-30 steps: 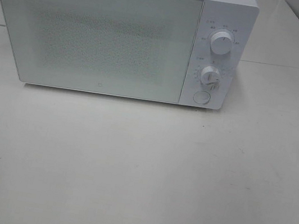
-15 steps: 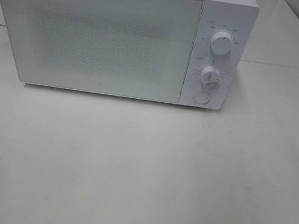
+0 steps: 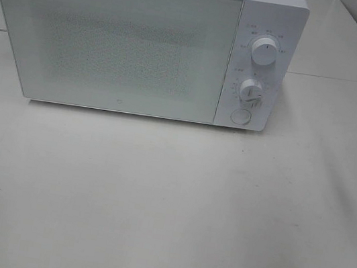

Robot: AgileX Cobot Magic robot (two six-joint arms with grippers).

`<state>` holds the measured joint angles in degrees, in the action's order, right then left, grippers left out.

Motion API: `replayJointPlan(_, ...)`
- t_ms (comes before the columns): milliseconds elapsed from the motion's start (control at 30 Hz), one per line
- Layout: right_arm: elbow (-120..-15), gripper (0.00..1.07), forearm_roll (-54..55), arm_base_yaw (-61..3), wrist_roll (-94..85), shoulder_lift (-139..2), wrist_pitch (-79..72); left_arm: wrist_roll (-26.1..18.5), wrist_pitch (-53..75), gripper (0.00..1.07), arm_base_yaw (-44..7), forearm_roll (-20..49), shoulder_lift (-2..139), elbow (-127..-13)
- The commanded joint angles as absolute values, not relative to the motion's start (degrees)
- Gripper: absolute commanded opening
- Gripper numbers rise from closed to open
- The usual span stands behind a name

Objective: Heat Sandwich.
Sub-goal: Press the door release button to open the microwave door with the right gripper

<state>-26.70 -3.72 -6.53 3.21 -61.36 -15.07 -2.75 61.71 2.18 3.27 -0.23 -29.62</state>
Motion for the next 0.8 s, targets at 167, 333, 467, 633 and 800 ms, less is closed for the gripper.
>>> replayJointPlan(167, -21.2, 0.76, -3.1, -6.2, 2.9, -68.0, -33.5, -2.7, 61.1, 1.00, 2.3, 3.7, -1.3, -29.6)
replayJointPlan(333, -18.7, 0.76, 3.3, -7.5, 0.0, -73.5, -40.8, -2.7, 61.1, 1.00, 2.3, 3.7, -1.3, -29.6)
replayJointPlan(467, -17.0, 0.76, 9.5, -11.8, -6.4, -78.4, -47.2, -2.7, 61.1, 1.00, 2.3, 3.7, -1.3, -29.6)
replayJointPlan(633, -16.9, 0.76, 18.0, -18.6, -10.7, -83.8, -53.4, -2.7, 61.1, 1.00, 2.3, 3.7, -1.3, -29.6)
replayJointPlan(800, -17.0, 0.76, 26.6, -25.6, -13.9, -88.7, -60.0, -2.7, 61.1, 1.00, 2.3, 3.7, -1.3, -29.6)
